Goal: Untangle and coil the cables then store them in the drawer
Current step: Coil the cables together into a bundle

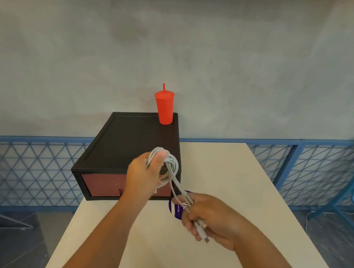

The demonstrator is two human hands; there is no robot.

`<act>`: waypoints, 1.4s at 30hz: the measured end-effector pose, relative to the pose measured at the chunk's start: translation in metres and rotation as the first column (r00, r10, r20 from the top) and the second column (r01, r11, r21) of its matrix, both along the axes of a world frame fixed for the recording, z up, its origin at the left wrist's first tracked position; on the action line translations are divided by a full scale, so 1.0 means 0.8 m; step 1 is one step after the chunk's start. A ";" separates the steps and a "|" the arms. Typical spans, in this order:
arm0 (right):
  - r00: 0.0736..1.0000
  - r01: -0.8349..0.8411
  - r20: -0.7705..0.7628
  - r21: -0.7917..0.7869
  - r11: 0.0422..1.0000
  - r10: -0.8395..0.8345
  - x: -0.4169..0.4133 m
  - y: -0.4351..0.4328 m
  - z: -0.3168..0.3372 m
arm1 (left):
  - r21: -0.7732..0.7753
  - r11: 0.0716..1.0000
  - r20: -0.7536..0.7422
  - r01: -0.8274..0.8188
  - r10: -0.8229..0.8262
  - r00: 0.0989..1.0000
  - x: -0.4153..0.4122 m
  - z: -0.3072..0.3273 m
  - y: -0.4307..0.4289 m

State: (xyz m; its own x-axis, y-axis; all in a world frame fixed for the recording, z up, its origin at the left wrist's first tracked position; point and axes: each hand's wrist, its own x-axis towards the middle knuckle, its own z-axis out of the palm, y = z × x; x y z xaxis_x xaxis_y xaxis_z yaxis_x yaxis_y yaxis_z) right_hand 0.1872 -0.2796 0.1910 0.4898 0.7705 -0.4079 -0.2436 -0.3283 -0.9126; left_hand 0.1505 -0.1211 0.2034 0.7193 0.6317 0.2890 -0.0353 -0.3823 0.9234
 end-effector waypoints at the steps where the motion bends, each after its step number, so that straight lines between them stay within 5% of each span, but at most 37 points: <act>1: 0.998 0.010 0.069 0.023 1.000 -0.012 0.002 -0.006 0.008 | -0.042 0.999 0.007 -0.005 0.006 1.000 0.000 0.002 0.007; 5: 0.931 0.052 0.362 0.008 0.999 -0.051 0.020 -0.028 0.042 | -0.420 0.901 0.014 0.110 -0.115 0.993 -0.004 0.014 0.022; 9: 0.497 0.074 0.864 -0.139 0.987 0.084 0.043 -0.041 0.057 | -0.627 0.708 0.150 0.325 -0.300 0.942 -0.016 0.032 0.026; 14: 0.195 0.227 0.971 -0.179 0.957 0.135 0.061 -0.036 0.036 | -0.664 0.625 0.210 0.410 -0.370 0.905 -0.024 0.049 0.023; 16: 0.250 0.212 0.947 -0.256 0.943 0.201 0.058 -0.030 0.018 | -0.668 0.656 0.165 0.351 -0.330 0.930 -0.025 0.050 0.021; 20: 0.651 -0.040 0.716 -0.300 0.953 0.252 0.032 -0.022 0.005 | -0.578 0.790 0.050 0.205 -0.216 0.975 -0.026 0.044 0.010; 23: 0.804 -0.126 0.564 -0.149 0.981 0.189 0.011 -0.008 0.015 | -0.482 0.865 -0.035 0.138 -0.176 0.984 -0.023 0.040 -0.004; 27: 0.920 0.076 0.377 0.108 0.991 -0.112 -0.006 0.021 0.022 | -0.268 0.956 -0.078 0.118 -0.144 0.987 -0.019 0.035 -0.024; 29: 0.912 0.189 0.349 0.108 0.976 -0.215 -0.009 0.029 0.017 | -0.212 0.969 -0.055 0.127 -0.142 0.988 -0.020 0.032 -0.026; 33: 0.693 0.187 0.679 0.154 0.970 -0.241 -0.012 0.025 0.016 | -0.299 0.954 -0.042 0.031 -0.046 0.998 -0.023 0.032 -0.015; 37: 0.536 0.211 0.816 0.118 0.970 -0.216 -0.013 0.018 0.027 | -0.413 0.910 -0.014 0.026 -0.035 0.999 -0.021 0.032 -0.005; 42: 0.541 0.168 0.796 0.214 0.962 -0.272 0.001 0.011 0.029 | -0.703 0.629 0.252 0.331 -0.215 0.943 -0.025 0.042 -0.012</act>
State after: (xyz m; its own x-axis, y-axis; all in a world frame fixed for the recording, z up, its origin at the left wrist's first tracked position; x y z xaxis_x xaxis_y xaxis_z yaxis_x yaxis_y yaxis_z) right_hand 0.1884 -0.2709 0.2142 0.7306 0.6012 0.3236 0.5648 -0.2659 -0.7812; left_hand 0.1303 -0.1307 0.2369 0.8859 0.4584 -0.0707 -0.1666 0.4567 0.8739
